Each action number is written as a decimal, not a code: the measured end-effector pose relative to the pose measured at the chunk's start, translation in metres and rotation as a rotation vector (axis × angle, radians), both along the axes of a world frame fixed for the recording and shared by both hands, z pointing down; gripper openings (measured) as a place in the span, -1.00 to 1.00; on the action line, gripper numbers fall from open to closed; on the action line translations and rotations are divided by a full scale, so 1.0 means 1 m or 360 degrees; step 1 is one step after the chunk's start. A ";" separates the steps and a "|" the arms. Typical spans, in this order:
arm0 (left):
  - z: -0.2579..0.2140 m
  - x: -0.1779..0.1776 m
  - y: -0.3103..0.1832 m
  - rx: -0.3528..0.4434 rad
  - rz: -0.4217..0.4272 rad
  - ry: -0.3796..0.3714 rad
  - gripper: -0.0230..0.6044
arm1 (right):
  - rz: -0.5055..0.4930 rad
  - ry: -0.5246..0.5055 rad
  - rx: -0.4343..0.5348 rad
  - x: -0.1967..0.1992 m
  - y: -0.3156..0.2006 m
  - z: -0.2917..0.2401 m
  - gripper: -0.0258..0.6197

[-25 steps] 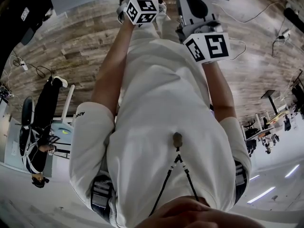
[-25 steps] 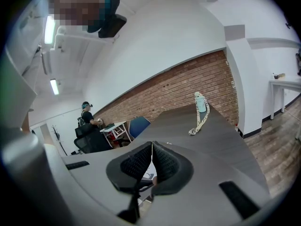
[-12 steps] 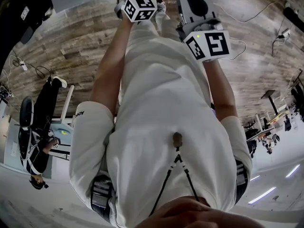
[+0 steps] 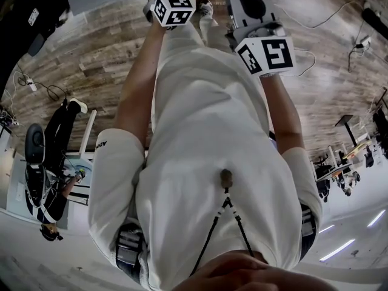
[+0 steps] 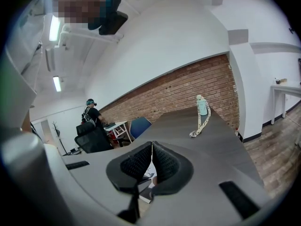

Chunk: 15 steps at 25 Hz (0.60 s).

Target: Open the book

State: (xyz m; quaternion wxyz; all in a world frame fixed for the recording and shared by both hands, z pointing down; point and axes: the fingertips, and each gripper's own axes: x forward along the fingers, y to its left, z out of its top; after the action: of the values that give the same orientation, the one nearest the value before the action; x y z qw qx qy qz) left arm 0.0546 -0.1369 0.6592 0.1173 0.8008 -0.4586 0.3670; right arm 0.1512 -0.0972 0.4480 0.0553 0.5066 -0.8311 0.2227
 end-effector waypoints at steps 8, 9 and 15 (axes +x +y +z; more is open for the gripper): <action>-0.026 -0.019 -0.007 -0.0022 0.0066 0.0099 -0.83 | 0.0055 0.0019 0.0009 -0.013 -0.015 -0.006 -0.81; -0.027 -0.022 -0.007 -0.0032 0.0072 0.0117 -0.83 | 0.0057 0.0018 0.0009 -0.018 -0.017 -0.007 -0.81; -0.036 -0.042 -0.014 -0.0070 0.0120 0.0201 -0.83 | 0.0062 0.0005 0.0023 -0.054 -0.037 -0.010 -0.81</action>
State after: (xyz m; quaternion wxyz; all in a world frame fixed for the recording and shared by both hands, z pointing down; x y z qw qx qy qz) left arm 0.0130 -0.1509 0.6231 0.1494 0.8363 -0.4116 0.3300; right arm 0.0974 -0.1343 0.4377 0.0485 0.5234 -0.8226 0.2170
